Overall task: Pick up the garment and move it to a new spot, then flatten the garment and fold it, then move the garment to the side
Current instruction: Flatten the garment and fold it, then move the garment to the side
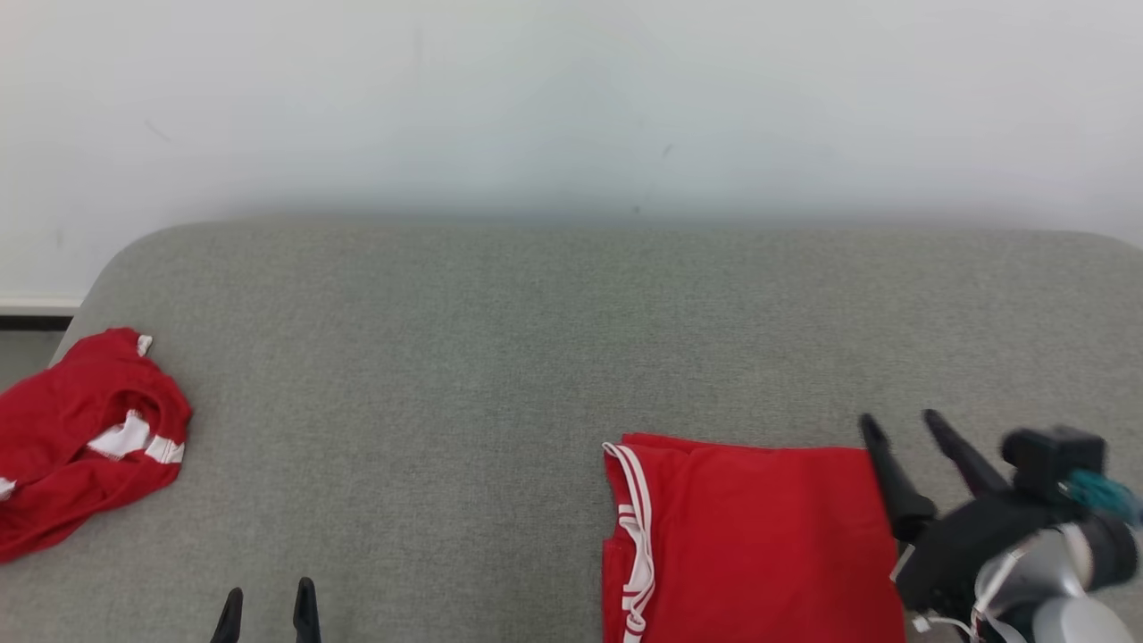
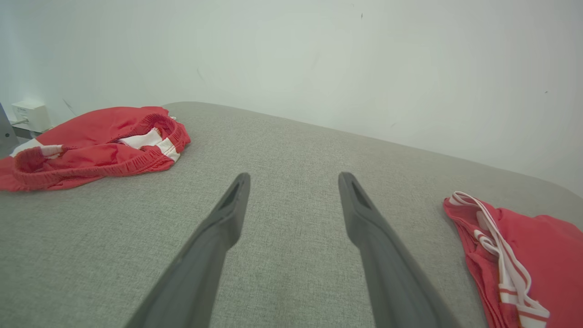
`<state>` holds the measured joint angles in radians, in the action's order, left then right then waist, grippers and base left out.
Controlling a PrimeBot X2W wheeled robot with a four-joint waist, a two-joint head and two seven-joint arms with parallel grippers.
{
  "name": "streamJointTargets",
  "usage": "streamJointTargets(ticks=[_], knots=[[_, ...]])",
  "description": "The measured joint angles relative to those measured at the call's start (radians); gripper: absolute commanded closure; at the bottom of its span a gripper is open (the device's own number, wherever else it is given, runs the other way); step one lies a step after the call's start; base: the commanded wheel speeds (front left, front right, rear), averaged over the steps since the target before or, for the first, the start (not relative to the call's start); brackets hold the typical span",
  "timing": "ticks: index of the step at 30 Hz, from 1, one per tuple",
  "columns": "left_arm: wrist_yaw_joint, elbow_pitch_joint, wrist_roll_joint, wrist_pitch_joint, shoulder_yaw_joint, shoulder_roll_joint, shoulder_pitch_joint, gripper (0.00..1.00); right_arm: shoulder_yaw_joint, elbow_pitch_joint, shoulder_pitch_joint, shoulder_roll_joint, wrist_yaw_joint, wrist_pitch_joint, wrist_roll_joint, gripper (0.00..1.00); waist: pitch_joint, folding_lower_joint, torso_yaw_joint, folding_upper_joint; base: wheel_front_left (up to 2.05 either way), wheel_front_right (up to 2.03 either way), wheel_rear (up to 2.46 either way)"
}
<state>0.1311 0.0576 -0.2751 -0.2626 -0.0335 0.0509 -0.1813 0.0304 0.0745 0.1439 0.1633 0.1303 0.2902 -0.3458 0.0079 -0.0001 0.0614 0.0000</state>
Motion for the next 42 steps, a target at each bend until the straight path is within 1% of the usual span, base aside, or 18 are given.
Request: streamJointTargets(ticks=[4, 9, 13, 17, 21, 28, 42], knots=[[0.000, 0.006, 0.000, 0.000, -0.009, 0.000, 0.000, 0.00, -0.052, -0.014, -0.073, 0.004, 0.000, -0.139, 0.045, 0.00, -0.019, 0.0000, -0.019, 0.0001, 0.00, 0.00, 0.00], [0.000, 0.017, -0.001, 0.000, -0.012, 0.000, -0.002, 0.00, -0.098, -0.013, -0.161, 0.002, 0.000, -0.276, 0.110, 0.00, -0.042, -0.0001, -0.035, 0.0000, 0.00, 0.00, 0.00], [0.000, 0.025, -0.007, 0.000, -0.013, 0.000, -0.006, 0.00, -0.100, -0.003, -0.218, 0.004, 0.000, -0.363, 0.127, 0.00, -0.056, 0.0000, -0.044, 0.0000, 0.00, 0.00, 0.00], [0.000, 0.034, -0.007, 0.000, -0.017, 0.000, -0.019, 0.00, -0.068, 0.005, -0.263, 0.010, 0.000, -0.425, 0.142, 0.00, -0.067, 0.0000, -0.052, 0.0000, 0.00, 0.00, 0.00], [0.000, 0.044, -0.007, 0.000, -0.021, 0.000, -0.022, 0.00, -0.035, 0.034, -0.288, 0.025, 0.000, -0.438, 0.141, 0.00, -0.077, 0.0000, -0.059, 0.0000, 0.00, 0.00, 0.00], [0.000, 0.066, -0.008, 0.000, -0.030, 0.000, -0.025, 0.00, -0.002, 0.061, -0.293, 0.026, 0.000, -0.453, 0.127, 0.00, -0.091, 0.0000, -0.068, 0.0000, 0.00, 0.00, 0.00], [0.000, 0.073, -0.012, 0.000, -0.034, 0.000, -0.007, 0.00, 0.004, 0.049, -0.292, 0.022, 0.000, -0.451, 0.119, 0.00, -0.087, 0.0001, -0.064, 0.0000, 0.00, 0.00, 0.00]])
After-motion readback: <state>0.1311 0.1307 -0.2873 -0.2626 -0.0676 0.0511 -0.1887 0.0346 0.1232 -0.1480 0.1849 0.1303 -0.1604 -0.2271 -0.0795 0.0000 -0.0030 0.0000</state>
